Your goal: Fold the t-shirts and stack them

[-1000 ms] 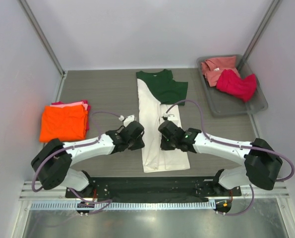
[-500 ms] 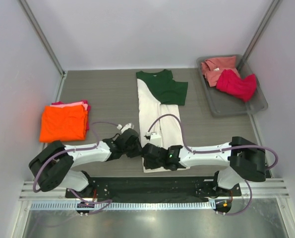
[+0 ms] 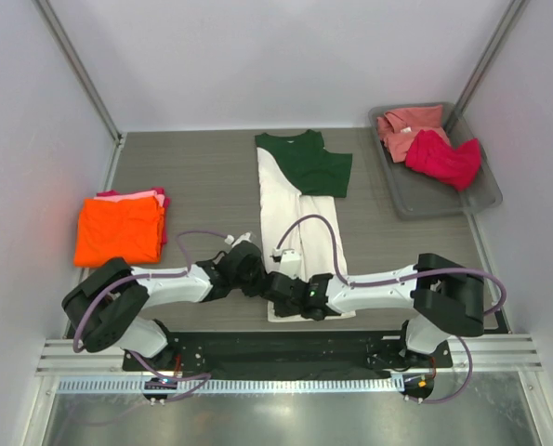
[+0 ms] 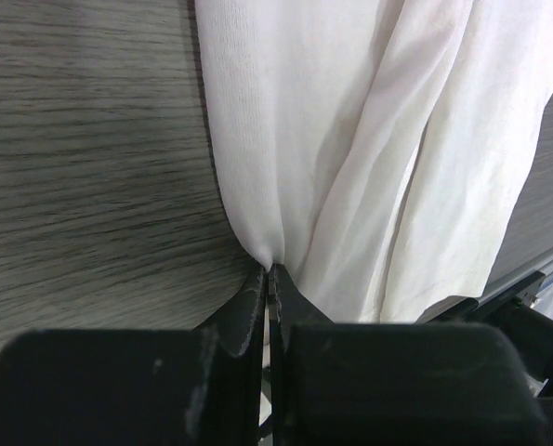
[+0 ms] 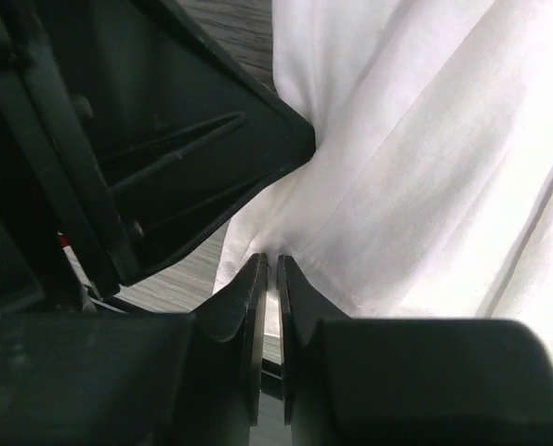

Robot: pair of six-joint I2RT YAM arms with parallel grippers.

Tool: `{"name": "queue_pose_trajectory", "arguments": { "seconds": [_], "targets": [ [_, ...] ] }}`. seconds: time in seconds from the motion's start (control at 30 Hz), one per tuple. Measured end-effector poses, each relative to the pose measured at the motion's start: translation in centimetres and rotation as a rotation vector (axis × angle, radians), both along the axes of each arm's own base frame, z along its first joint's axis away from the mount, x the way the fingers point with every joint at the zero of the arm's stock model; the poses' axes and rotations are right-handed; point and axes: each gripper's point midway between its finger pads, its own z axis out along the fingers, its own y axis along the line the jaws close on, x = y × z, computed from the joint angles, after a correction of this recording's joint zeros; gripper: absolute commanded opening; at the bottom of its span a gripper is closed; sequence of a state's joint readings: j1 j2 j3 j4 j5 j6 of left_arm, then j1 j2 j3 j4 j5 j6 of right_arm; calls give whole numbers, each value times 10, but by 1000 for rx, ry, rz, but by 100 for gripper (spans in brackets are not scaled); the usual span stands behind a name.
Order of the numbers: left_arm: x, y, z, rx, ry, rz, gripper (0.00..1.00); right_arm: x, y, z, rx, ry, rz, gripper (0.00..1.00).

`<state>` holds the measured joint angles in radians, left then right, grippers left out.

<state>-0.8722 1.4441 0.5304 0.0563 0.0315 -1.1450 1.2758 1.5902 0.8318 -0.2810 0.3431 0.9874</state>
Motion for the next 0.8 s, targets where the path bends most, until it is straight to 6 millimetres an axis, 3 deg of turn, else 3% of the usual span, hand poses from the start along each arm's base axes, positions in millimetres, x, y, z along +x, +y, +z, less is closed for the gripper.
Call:
{"name": "queue_pose_trajectory", "arguments": {
  "seconds": [0.1, 0.3, 0.47, 0.5, 0.6, 0.63, 0.7, 0.73, 0.8],
  "targets": [
    [0, 0, 0, 1, -1, 0, 0, -1, -4, 4, 17, -7, -12, 1],
    [0, 0, 0, 2, -2, 1, 0, -3, -19, 28, 101, -28, -59, 1],
    [0, 1, 0, 6, -7, 4, 0, -6, -52, 42, 156, -46, -136, 3],
    [1, 2, 0, 8, -9, 6, 0, -6, -61, 43, 162, -49, -158, 13],
    [0, 4, 0, 15, -11, 8, 0, -10, -85, 41, 163, -42, -215, 55],
    [0, 4, 0, 16, -11, 8, 1, -11, -93, 40, 159, -39, -230, 58],
    [0, 5, 0, 23, -14, 9, 12, -14, -107, 40, 149, -37, -252, 69],
    [-1, 6, 0, 28, -16, 8, 39, -15, -113, 41, 145, -37, -266, 72],
    [-3, 1, 8, 10, -34, -2, 60, -14, -122, 44, 140, -47, -288, 73]
  ]
}}
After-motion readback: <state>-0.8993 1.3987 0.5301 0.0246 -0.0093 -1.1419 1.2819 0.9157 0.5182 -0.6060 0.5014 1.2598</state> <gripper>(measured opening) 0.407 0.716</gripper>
